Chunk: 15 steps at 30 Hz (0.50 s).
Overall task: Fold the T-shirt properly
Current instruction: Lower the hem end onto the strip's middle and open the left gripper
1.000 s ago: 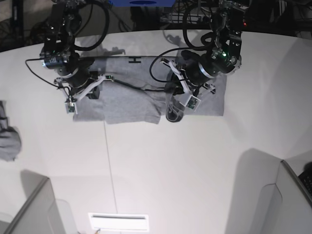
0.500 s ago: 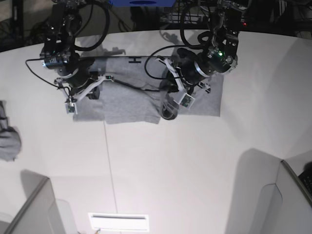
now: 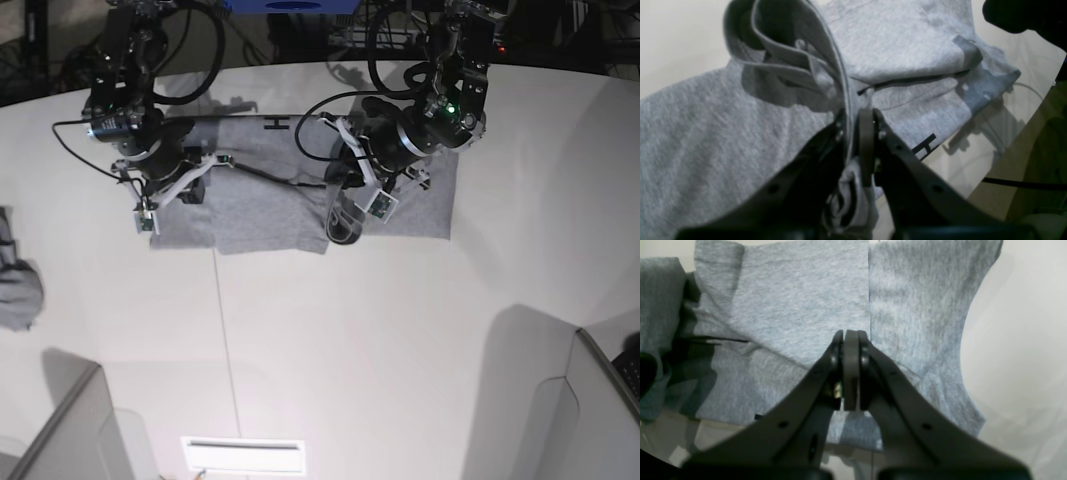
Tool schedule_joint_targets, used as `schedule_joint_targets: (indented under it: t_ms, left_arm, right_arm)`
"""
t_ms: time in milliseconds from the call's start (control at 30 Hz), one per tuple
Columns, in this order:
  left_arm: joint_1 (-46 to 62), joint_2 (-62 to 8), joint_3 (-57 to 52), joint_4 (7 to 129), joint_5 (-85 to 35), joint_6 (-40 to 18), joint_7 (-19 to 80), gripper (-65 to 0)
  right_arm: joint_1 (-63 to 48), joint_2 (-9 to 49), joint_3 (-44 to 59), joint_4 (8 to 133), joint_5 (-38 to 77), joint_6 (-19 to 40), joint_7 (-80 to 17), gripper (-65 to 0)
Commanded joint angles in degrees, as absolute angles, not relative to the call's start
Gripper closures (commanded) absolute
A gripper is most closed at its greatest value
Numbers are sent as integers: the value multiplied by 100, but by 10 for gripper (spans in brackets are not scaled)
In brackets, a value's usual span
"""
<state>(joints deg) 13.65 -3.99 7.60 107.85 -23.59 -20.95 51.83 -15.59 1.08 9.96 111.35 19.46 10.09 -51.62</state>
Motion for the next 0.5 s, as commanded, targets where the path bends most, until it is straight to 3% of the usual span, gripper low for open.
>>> schedule_joint_targets:
  t_ms: [0,167,300,467]
  left_arm:
    - [1332,-382,760,10879,-2440,-2114,5051,0]
    - [1314,-382,760,10870,-2440,-2114,5051,-7]
    - [1279,-374,760,10703,-2475,-2114,5051,-163]
    - [1191,-259,760,10290,-2475,-2114,5042,-306]
  right_arm:
    - [-1525,136,998,11231,2009,1024,-5059,0]
    - [-1525,136,998,11231,2009,1024,-5059,0]
    - [-1525,136,998,11231,2009,1024,-5059,0]
    - [-1525,136,998,11231,2009,1024,-5059,0]
